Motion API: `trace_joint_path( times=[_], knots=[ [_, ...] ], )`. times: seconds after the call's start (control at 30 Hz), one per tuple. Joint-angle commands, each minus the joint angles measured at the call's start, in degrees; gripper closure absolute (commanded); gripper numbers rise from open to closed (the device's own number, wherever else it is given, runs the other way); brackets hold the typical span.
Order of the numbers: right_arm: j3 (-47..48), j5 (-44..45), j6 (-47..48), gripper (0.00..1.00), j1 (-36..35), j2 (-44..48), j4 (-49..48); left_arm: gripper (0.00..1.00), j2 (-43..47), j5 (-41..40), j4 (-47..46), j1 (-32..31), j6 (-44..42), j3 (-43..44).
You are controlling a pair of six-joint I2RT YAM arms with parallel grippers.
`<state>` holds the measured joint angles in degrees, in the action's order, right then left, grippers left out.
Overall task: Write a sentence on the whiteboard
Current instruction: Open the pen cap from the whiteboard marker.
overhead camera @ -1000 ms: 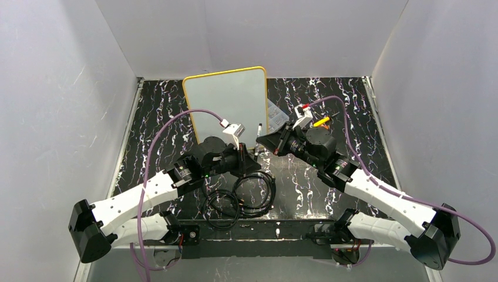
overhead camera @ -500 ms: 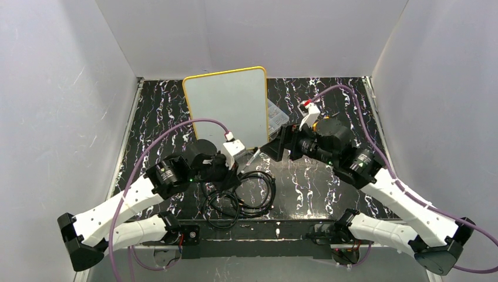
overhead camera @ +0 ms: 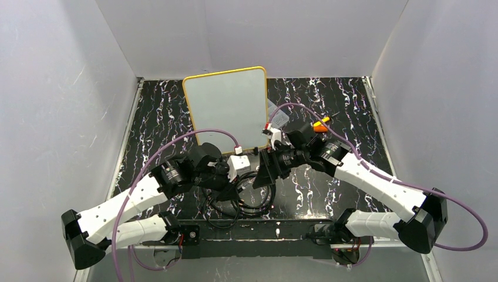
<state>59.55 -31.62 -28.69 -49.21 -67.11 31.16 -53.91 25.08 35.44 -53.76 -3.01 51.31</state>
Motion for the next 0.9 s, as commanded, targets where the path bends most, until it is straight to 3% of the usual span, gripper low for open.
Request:
trace_joint_path(
  times=[0.0,0.33,0.73,0.87],
  knots=[
    [-0.78,-8.42,-3.43,0.24,-0.27,2.44,-11.18,1.00,1.20,3.04,-2.43,-0.12,0.00,-1.76],
    [-2.68,-10.43,-5.95,0.45,-0.27,2.21,-15.75,1.00,2.41,3.20,-4.11,-0.12,0.87,-3.32],
    [-2.37,-9.93,-3.42,0.56,-0.27,1.90,-12.08,1.00,2.22,2.40,-5.78,-0.12,2.57,-3.63],
    [-1.54,-8.73,-2.14,0.64,-0.27,1.40,-10.46,1.00,2.06,2.85,-6.08,-0.12,2.62,-3.76]
  ],
)
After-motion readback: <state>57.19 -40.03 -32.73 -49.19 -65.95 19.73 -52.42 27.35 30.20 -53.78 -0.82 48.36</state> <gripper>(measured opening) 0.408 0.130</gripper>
